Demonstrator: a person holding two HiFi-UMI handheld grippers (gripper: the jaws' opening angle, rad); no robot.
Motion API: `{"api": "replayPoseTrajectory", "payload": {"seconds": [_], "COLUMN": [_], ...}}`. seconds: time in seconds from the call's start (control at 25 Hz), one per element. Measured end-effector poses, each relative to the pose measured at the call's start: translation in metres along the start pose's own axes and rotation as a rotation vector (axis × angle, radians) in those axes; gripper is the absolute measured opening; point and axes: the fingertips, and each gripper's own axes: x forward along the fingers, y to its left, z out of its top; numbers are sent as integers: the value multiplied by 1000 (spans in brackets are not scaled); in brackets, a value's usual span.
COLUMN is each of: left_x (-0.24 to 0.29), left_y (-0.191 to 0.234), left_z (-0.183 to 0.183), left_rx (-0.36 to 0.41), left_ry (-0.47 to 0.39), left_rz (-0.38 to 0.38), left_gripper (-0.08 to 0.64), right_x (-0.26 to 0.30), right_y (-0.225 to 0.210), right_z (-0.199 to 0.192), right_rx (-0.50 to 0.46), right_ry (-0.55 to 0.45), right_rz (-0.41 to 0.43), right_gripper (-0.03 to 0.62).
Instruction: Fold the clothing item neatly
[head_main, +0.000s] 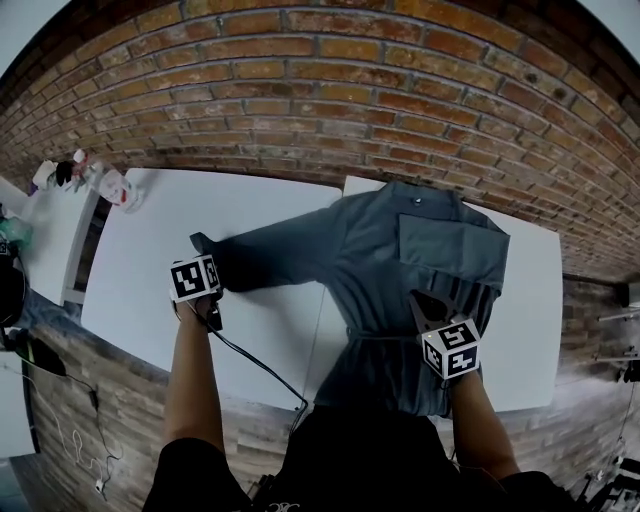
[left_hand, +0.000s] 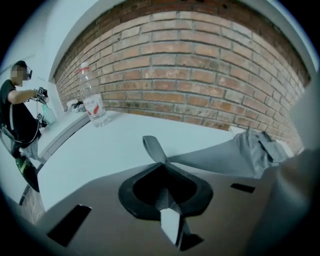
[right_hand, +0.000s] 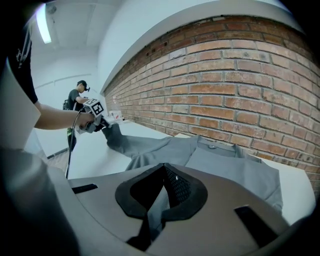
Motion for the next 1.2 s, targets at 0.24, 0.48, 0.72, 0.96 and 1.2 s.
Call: {"api": "replayPoseTrajectory", "payload": {"seconds": [0.24,0.48,0.72,0.96,1.2], "left_x": [-46,-61,-63,-63,-63], "left_y": [-86,-186,-290,-389,-469], "left_z": [69,81,62,38,28], "left_rx": [117,231,288,371,394], "left_ry": [-159,-179,-155,-135,-120], "left_rz": [-109,-203,-318,-405,-475], "left_gripper": [17,17,17,17,17], "right_x": [-18,-44,-78,-108,-130], "right_y": [-13,-30,-56,-81,-103], "right_z": [-8,-23,-39,-59,-79], "right_rx": [21,46,67,76,86], "right_ry": [-21,-26,-35,-30,-12], "right_rz": [-19,-47,-83,-117,-121], "right_gripper": [2,2,2,2,2]}}
